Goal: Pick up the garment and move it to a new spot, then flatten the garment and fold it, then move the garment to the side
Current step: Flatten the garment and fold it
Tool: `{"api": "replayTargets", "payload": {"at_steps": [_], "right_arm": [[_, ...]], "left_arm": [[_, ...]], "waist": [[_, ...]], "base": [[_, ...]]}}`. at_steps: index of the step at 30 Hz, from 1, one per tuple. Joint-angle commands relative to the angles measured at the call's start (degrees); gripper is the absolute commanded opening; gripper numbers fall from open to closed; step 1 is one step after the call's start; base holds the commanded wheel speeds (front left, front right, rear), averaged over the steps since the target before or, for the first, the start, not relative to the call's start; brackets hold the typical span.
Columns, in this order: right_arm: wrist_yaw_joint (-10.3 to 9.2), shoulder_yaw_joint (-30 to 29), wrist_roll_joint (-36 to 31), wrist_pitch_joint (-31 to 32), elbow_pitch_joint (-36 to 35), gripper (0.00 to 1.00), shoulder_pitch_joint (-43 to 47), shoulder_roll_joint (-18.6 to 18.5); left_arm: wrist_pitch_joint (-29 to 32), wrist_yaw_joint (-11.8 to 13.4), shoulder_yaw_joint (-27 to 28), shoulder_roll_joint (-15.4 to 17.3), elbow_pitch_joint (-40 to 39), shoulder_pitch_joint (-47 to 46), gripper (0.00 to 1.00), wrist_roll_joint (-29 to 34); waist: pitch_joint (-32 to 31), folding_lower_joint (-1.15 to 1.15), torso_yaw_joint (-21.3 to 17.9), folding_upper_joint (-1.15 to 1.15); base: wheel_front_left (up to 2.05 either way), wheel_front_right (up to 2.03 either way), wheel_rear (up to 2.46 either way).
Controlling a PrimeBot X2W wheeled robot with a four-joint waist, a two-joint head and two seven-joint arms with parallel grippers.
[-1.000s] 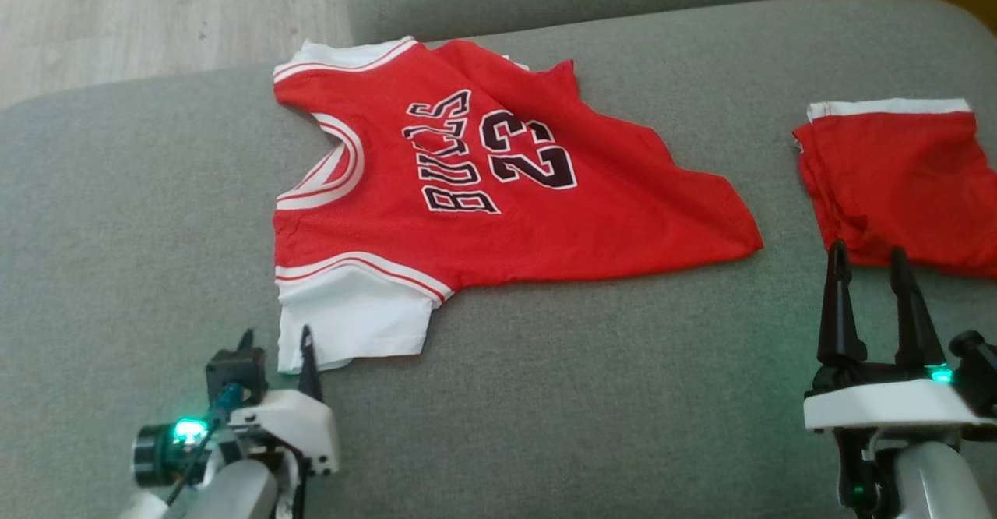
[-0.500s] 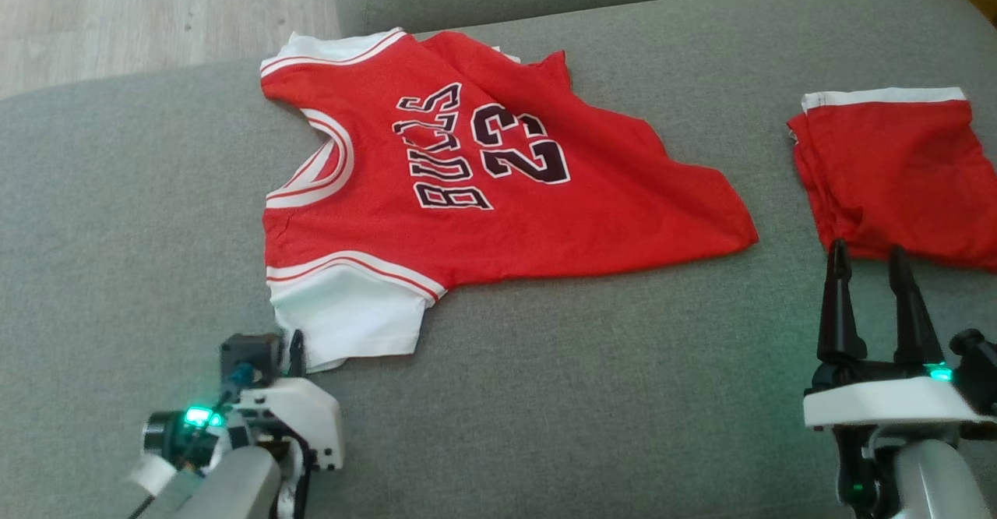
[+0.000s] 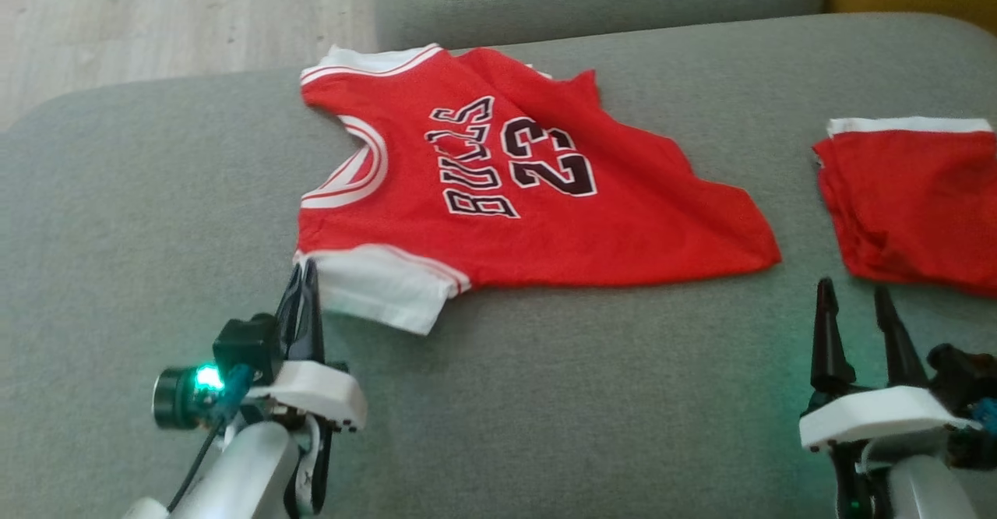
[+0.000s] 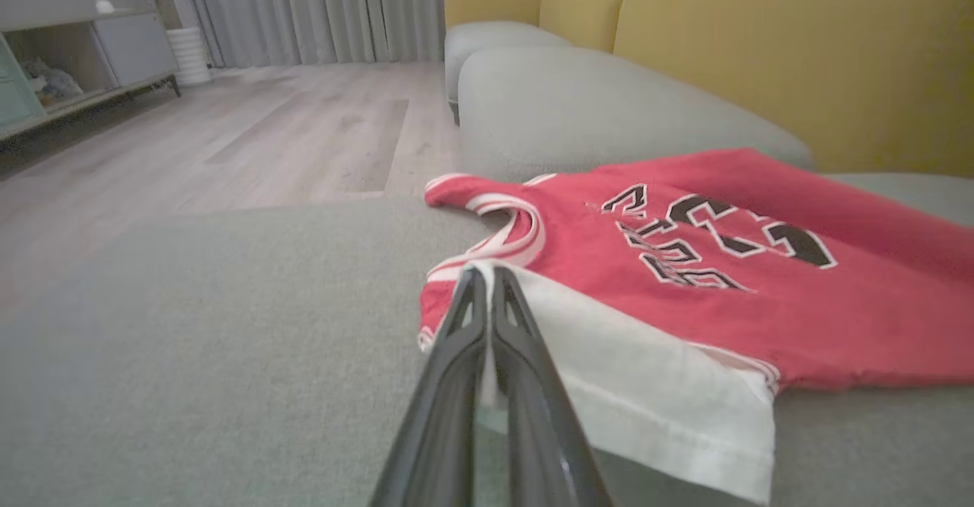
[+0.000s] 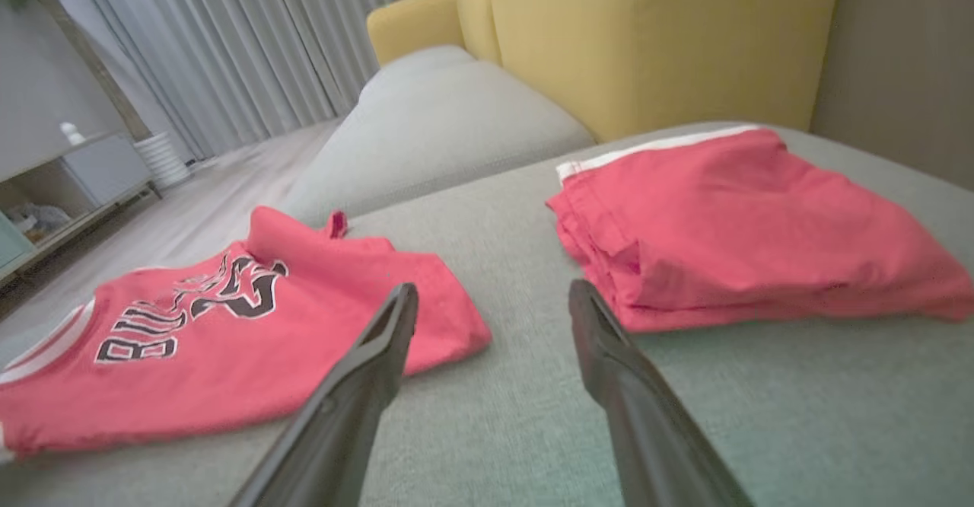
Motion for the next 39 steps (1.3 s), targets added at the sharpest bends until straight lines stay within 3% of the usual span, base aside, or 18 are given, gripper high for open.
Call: {"api": "replayTargets", "payload": {"at_steps": [1, 8, 15, 29, 30, 32, 33, 39], "right_arm": [[-0.04, 0.8, -0.8, 1.8, 1.4, 1.0, -3.6, -0.3], [-0.04, 1.2, -0.3, 4.1, 7.0, 1.0, -7.5, -0.3], [-0.04, 1.6, -0.6, 6.0, 17.1, 1.0, -12.8, -0.3], [-0.04, 2.0, -1.6, 3.3, 33.9, 1.0, -20.5, -0.3], [-0.04, 2.3, -1.5, 3.2, 34.9, 0.89, -20.9, -0.3], [-0.04, 2.9, -1.2, 2.6, 36.6, 0.08, -21.6, -0.3], [-0.04, 3.5, -1.0, 2.2, 37.3, 0.0, -21.9, -0.3], [-0.04, 7.3, 2.2, -0.5, 37.1, 0.0, -23.1, -0.3]], "left_arm": [[-1.8, 0.7, 2.6, 1.5, -4.7, -2.4, 0.0, 1.2], [-2.7, 1.8, 3.0, 1.8, -10.2, -1.8, 0.0, 2.4], [-3.0, 2.2, 2.6, 1.8, -12.6, -1.6, 0.0, 3.2], [-2.6, 2.9, 1.9, 2.2, -13.5, -1.9, 0.0, 3.6], [-2.6, 3.0, 1.9, 2.3, -13.5, -1.9, 0.0, 3.5], [-2.5, 3.1, 1.9, 2.4, -13.5, -1.8, 0.0, 3.4], [-2.4, 3.1, 2.0, 2.4, -13.5, -1.7, 0.0, 3.3], [-2.2, 3.3, 3.0, 3.3, -13.4, -0.9, 0.0, 2.2]], "waist": [[0.1, 0.0, 1.6, 0.0], [1.2, 0.0, 3.3, 0.0], [2.3, 0.0, 4.7, 0.0], [3.1, 0.0, 5.9, 0.0], [3.0, 0.0, 5.9, 0.0], [2.8, 0.0, 5.8, 0.0], [2.5, 0.0, 5.7, 0.0], [0.4, 0.0, 4.2, 0.0]], "base": [[0.0, 0.0, 0.0], [0.0, 0.0, 0.0], [0.0, 0.0, 0.0], [0.0, 0.0, 0.0], [0.0, 0.0, 0.0], [0.0, 0.0, 0.0], [0.0, 0.0, 0.0], [0.0, 0.0, 0.0]]}}
